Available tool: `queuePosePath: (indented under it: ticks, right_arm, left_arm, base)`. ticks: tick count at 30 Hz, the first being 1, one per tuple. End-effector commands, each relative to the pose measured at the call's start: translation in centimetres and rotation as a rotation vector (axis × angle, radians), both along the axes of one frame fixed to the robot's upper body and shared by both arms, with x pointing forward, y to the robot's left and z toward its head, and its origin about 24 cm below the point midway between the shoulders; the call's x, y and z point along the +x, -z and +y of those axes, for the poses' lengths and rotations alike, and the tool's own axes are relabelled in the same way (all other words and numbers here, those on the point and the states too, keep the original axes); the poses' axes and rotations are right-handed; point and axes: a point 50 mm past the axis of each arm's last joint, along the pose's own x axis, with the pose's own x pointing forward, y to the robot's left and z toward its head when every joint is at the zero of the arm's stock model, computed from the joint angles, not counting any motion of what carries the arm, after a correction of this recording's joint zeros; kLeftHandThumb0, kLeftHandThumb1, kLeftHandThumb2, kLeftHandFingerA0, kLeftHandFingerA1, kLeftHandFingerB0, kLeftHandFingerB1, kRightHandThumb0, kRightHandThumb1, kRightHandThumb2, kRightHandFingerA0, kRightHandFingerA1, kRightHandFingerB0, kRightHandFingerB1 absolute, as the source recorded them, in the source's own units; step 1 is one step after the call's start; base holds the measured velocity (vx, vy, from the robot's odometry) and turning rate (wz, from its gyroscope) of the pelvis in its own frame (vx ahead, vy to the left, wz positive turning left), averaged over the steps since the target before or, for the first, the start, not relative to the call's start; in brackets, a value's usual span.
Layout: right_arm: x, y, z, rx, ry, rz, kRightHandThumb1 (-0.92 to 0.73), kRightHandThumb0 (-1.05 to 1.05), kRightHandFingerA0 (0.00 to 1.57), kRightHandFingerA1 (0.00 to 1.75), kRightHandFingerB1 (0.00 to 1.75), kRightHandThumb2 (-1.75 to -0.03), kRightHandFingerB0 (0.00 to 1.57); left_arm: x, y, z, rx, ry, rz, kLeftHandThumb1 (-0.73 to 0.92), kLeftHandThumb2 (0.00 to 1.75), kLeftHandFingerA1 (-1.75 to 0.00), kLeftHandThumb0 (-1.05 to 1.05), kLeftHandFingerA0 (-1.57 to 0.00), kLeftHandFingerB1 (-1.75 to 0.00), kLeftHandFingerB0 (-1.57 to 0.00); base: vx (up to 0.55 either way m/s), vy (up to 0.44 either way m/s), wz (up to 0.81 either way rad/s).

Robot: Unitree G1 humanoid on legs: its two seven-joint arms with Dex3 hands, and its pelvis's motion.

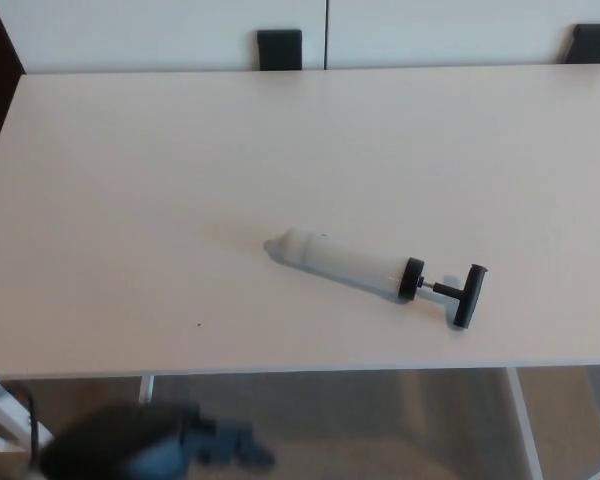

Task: The robot walks towards a desk on which an air pump is kept in the middle. It lifts it up and holds it with its left hand and uses its right hand to compress it by pushing its handle inwards.

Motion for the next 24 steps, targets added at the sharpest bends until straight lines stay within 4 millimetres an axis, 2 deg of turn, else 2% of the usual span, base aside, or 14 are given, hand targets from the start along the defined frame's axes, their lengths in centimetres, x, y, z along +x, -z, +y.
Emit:
queuePosePath:
  ticks: [1, 4, 5, 7, 8, 24]
  right_arm:
    - [-5.9, -6.9, -1.3, 0.139, -0.362, -0.223, -0.72, -0.88, 0.52, 0.36, 0.35, -0.63, 0.46]
    - [-6.0, -6.9, -1.4, 0.139, -0.363, -0.221, -0.72, -0.88, 0.52, 0.36, 0.35, -0.63, 0.46]
    - [-6.0, -7.0, -1.4, 0.138, -0.363, -0.224, -0.72, -0.88, 0.52, 0.36, 0.35, -0.63, 0.46]
    - [-5.9, -7.0, -1.4, 0.139, -0.364, -0.227, -0.72, -0.88, 0.52, 0.36, 0.35, -0.63, 0.46]
    - [-6.0, -7.0, -1.4, 0.140, -0.364, -0.228, -0.72, -0.88, 0.52, 0.36, 0.35, -0.63, 0.46]
    - [-7.0, -7.3, -1.3, 0.146, -0.353, -0.235, -0.72, -0.88, 0.52, 0.36, 0.35, -0.63, 0.46]
  left_arm:
    - [-14.4, -13.7, 2.2, -1.383, 0.213, 0.480, 0.69, 0.65, -0.48, -0.55, -0.36, -0.45, -0.43]
    - [-14.5, -13.7, 2.2, -1.383, 0.209, 0.486, 0.69, 0.65, -0.48, -0.55, -0.36, -0.45, -0.43]
    - [-11.4, -11.8, 2.1, -1.194, 0.108, 0.368, 0.69, 0.65, -0.48, -0.55, -0.36, -0.45, -0.43]
    - [-12.8, -12.5, 1.7, -1.262, 0.171, 0.390, 0.69, 0.65, -0.48, -0.55, -0.36, -0.45, -0.43]
    - [-14.3, -13.8, 2.3, -1.383, 0.212, 0.483, 0.69, 0.65, -0.48, -0.55, -0.36, -0.45, -0.43]
    - [-14.2, -14.0, 2.3, -1.376, 0.223, 0.503, 0.69, 0.65, -0.48, -0.55, -0.36, -0.45, -0.43]
  base:
    - [0.00, 0.000, 0.00]
    - [0.00, 0.000, 0.00]
    - [0.00, 0.000, 0.00]
    - [0.00, 0.000, 0.00]
    - [0.00, 0.000, 0.00]
    - [0.00, 0.000, 0.00]
